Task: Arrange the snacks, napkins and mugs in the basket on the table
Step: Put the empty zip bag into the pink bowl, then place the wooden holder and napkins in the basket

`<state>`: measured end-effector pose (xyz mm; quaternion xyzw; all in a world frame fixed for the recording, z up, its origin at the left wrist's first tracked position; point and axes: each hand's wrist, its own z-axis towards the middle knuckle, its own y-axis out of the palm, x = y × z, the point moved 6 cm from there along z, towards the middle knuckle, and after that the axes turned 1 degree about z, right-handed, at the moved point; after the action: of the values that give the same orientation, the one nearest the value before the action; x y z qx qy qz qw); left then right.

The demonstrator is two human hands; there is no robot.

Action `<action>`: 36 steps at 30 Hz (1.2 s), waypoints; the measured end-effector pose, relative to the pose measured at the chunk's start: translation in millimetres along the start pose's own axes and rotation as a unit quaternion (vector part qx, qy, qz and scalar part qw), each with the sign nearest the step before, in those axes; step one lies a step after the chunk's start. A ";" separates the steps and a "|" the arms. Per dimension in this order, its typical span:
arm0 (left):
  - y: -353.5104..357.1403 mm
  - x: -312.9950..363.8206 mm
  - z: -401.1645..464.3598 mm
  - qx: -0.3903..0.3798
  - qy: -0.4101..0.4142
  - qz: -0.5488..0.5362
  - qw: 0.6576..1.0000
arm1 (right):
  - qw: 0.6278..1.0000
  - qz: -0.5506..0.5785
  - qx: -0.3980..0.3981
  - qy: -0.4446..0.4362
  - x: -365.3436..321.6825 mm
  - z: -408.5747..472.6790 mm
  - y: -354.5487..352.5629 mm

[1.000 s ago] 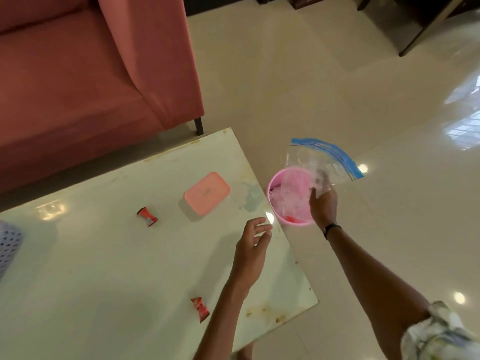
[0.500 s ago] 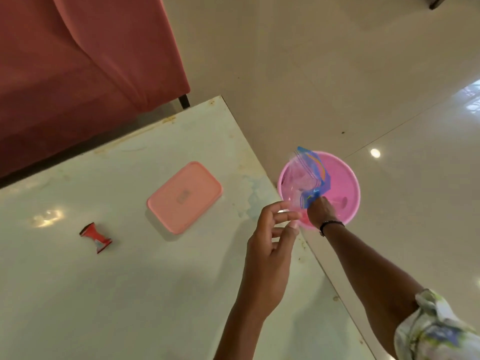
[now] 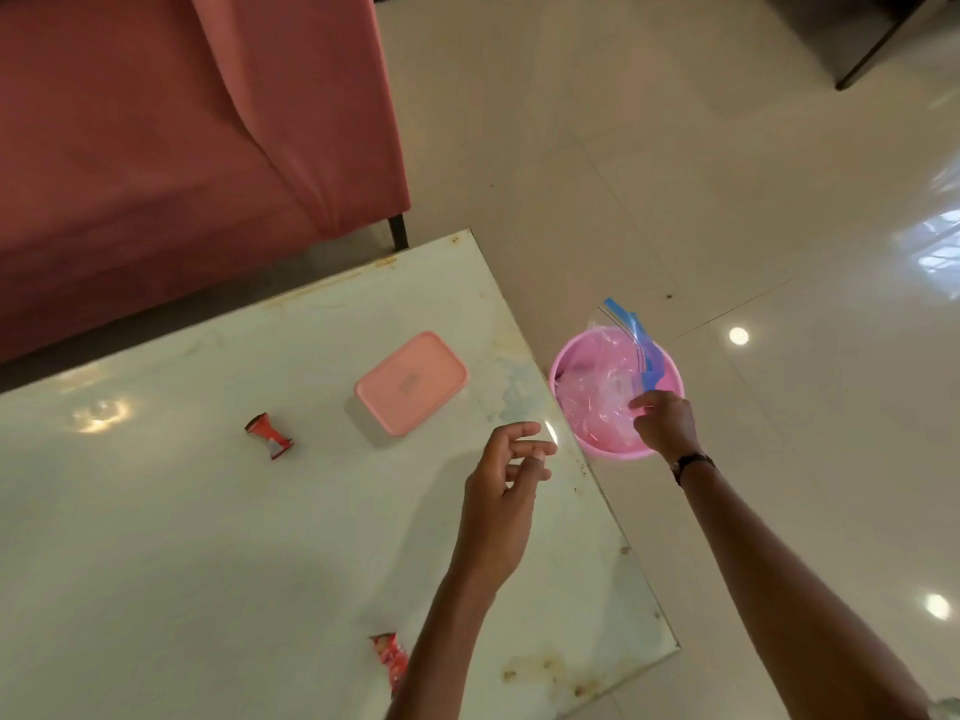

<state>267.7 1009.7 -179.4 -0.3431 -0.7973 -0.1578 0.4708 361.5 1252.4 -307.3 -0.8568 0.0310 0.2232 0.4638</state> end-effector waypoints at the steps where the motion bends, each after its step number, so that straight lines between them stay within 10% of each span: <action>1: -4.7 4.8 -7.6 0.004 -0.004 -0.003 1.000 | 1.000 0.004 0.018 -0.014 -9.4 -14.7 -12.4; 16: -189.9 42.5 -190.3 0.175 -0.030 -0.111 0.978 | 0.929 0.122 -0.129 -0.325 -248.6 -316.5 -13.5; 36: -575.2 -122.7 -393.4 0.392 -0.057 -0.200 0.896 | 0.840 0.061 -0.336 -0.423 -454.8 -638.7 306.7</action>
<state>159.6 323.6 -44.3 0.0277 -0.8717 0.0966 0.4796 99.0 491.8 -59.4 -0.7789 -0.1928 0.5881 0.1012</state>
